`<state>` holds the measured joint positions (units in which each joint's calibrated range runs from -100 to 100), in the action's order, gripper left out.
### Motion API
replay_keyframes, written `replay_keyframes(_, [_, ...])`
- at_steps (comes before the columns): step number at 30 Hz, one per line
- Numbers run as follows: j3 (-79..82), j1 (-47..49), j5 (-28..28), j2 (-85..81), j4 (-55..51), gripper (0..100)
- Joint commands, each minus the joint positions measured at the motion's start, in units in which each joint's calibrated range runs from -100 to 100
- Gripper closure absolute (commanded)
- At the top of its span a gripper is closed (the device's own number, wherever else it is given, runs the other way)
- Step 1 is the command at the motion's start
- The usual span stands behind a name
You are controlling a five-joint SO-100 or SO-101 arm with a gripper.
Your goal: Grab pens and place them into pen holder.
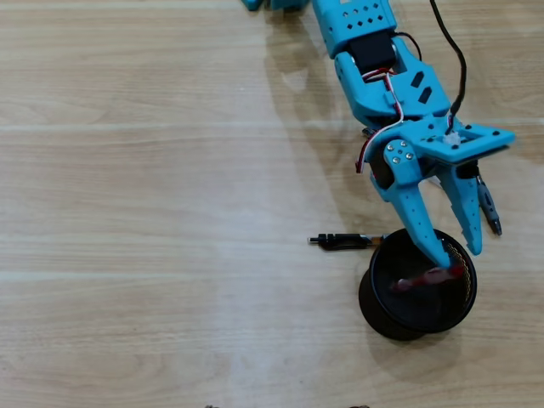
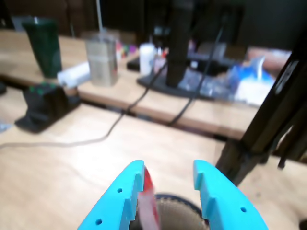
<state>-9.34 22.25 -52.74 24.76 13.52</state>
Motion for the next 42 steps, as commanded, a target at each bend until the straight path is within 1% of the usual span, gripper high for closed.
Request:
replay_keyframes(1, [0.7, -1.3, 0.3, -1.2, 11.3, 86])
replay_keyframes(3, [1.1, -1.5, 0.7, -1.8, 11.9, 86])
replay_keyframes(4, [1.1, -1.5, 1.7, -1.9, 11.9, 86])
replay_keyframes(7, [1.6, -1.5, 7.1, -6.1, 10.9, 86])
replay_keyframes(8, [2.9, -1.4, 9.1, -8.7, 8.0, 86])
replay_keyframes(10, [5.4, -0.7, 13.0, -15.0, -2.0, 86])
replay_keyframes(11, [6.6, 0.0, 15.3, -18.8, -9.5, 86])
replay_keyframes(13, [7.8, 1.2, 20.6, -26.6, -27.9, 85])
replay_keyframes(15, [7.2, 2.3, 23.9, -33.5, -48.9, 85])
replay_keyframes(17, [7.1, 2.8, 23.5, -38.1, -68.5, 85])
replay_keyframes(18, [7.3, 3.3, 21.9, -38.8, -76.7, 85])
replay_keyframes(20, [8.4, 4.7, 15.4, -38.2, -90.9, 85])
replay_keyframes(21, [10.1, 5.8, 12.0, -37.1, -96.3, 85])
replay_keyframes(22, [11.9, 7.1, 8.6, -35.7, -99.2, 85])
replay_keyframes(24, [14.6, 10.4, 4.1, -31.4, -98.2, 82])
replay_keyframes(25, [15.2, 12.0, 3.3, -29.0, -95.4, 80])
replay_keyframes(27, [15.3, 14.5, 3.0, -24.1, -86.7, 78])
replay_keyframes(28, [15.4, 16.0, 2.9, -19.3, -78.5, 78])
replay_keyframes(32, [15.2, 16.6, 2.8, -12.2, -68.2, 78])
replay_keyframes(35, [13.6, 16.3, 3.1, -7.8, -65.1, 78])
replay_keyframes(38, [11.5, 15.9, 3.4, -4.2, -64.8, 78])
replay_keyframes(42, [8.1, 15.1, 5.2, 0.3, -64.8, 78])
